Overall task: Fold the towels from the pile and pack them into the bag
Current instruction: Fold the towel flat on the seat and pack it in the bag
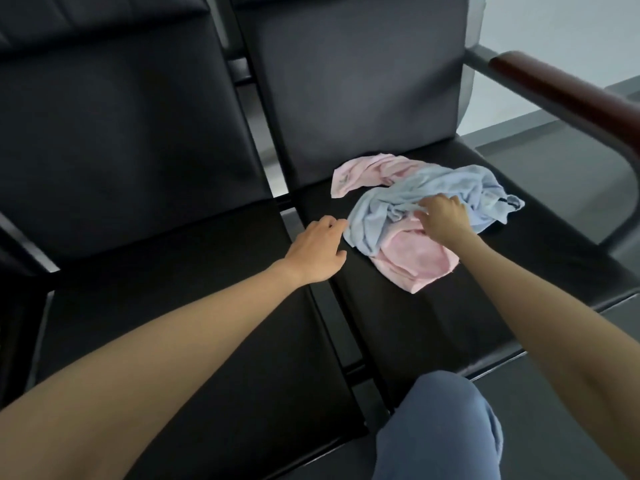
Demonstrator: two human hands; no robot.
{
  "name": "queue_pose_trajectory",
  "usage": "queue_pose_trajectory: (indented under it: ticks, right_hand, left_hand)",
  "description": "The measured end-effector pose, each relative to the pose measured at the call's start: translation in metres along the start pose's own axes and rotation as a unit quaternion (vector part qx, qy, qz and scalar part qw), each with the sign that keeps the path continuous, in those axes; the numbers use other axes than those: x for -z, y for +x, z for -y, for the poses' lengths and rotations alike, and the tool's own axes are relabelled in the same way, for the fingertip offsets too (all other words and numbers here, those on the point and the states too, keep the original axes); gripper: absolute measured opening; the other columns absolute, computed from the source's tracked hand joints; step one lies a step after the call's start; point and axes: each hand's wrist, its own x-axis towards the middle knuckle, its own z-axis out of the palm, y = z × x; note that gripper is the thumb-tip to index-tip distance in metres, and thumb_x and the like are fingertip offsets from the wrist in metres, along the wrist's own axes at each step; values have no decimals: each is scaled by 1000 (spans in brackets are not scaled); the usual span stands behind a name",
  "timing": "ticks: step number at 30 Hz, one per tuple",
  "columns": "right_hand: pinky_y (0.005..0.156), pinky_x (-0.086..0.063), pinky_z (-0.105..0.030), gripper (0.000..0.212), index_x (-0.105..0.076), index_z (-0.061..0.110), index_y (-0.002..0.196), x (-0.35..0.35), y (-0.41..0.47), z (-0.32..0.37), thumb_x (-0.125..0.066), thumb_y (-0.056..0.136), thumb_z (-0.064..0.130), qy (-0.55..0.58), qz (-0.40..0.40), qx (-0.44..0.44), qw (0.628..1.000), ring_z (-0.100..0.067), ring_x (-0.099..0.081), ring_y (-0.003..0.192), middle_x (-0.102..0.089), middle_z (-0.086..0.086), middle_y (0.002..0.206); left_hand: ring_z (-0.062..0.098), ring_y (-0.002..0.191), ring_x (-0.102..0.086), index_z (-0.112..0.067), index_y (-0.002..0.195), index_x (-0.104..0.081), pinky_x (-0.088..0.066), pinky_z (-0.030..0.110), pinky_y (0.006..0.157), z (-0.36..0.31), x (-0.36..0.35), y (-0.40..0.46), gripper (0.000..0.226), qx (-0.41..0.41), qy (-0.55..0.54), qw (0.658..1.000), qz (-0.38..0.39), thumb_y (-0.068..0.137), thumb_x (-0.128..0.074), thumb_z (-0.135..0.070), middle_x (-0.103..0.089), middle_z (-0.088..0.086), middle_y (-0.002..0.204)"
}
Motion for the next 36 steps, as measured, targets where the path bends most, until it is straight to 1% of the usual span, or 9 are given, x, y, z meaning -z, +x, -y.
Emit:
queue_pose_trajectory:
  ticks: [4,9,15,18,20,23,29,33,36]
  right_hand:
    - [65,-34,-35,35,-48,9,65,20,1,2,-55,91,31,232,-33,-104,967,-24,-47,70,-47,-3,62]
    - [54,-33,-14,19,-57,8,74,66,-42,25,-61,89,19,453,-151,-71,876,-9,-39,58,-46,2,62]
    - [64,-43,-22,16,-64,7,81,104,-105,42,-64,91,20,570,-81,0,817,-11,-52,70,-57,-4,70]
    - [70,-44,-29,20,-63,-3,85,105,-126,45,-63,91,16,603,-39,2,797,-19,-55,76,-58,-15,79]
    - [72,-46,-27,21,-63,-5,88,100,-133,42,-63,91,15,591,5,-14,807,-16,-57,76,-59,-12,78]
    - [57,-42,-15,18,-65,5,88,91,-140,33,-72,84,22,493,117,-43,861,-8,-53,64,-56,-2,69]
    - [57,-44,-19,21,-69,11,98,98,-147,22,-74,78,6,411,234,-91,877,-16,-54,64,-55,-7,71]
    - [56,-50,-27,18,-60,9,85,117,-151,43,-60,82,-10,647,193,-135,725,-18,-58,59,-56,-8,71]
    - [67,-56,-32,20,-56,14,83,136,-164,56,-60,80,-5,771,242,-103,581,-21,-64,69,-62,-7,75]
  left_hand:
    - [27,130,-40,-19,144,-35,-39,38,102,-5,-1,5,52,1,-43,999,-6,95,-53,-23,-39,6,144]
    - [21,124,-46,-18,141,-40,-39,29,96,-22,11,12,56,15,-169,984,-45,92,-62,-33,-47,4,137]
    - [3,103,-53,-22,142,-41,-42,20,84,-54,26,6,62,-49,-266,961,-51,87,-68,-31,-50,-21,114]
    - [14,107,-57,-21,128,-56,-44,26,84,-59,17,10,43,-45,-256,965,-33,88,-66,-30,-61,-4,121]
    - [15,86,-58,-11,96,-67,-44,32,72,-61,10,9,19,-26,-248,968,-13,89,-65,-29,-65,1,93]
    - [16,58,-43,-1,68,-58,-35,33,58,-54,6,1,39,-27,-164,986,6,88,-67,-34,-48,3,59]
    - [10,91,-60,-18,115,-66,-49,27,81,-23,4,-18,34,-2,-122,991,50,82,-74,-19,-67,-1,111]
    - [7,114,-45,-28,143,-41,-41,26,97,-34,10,-30,85,-56,-196,978,35,71,-84,-34,-47,-8,133]
    - [8,113,-49,-31,126,-57,-41,26,95,-45,12,-33,57,-104,-246,964,21,75,-81,-31,-54,-13,122]
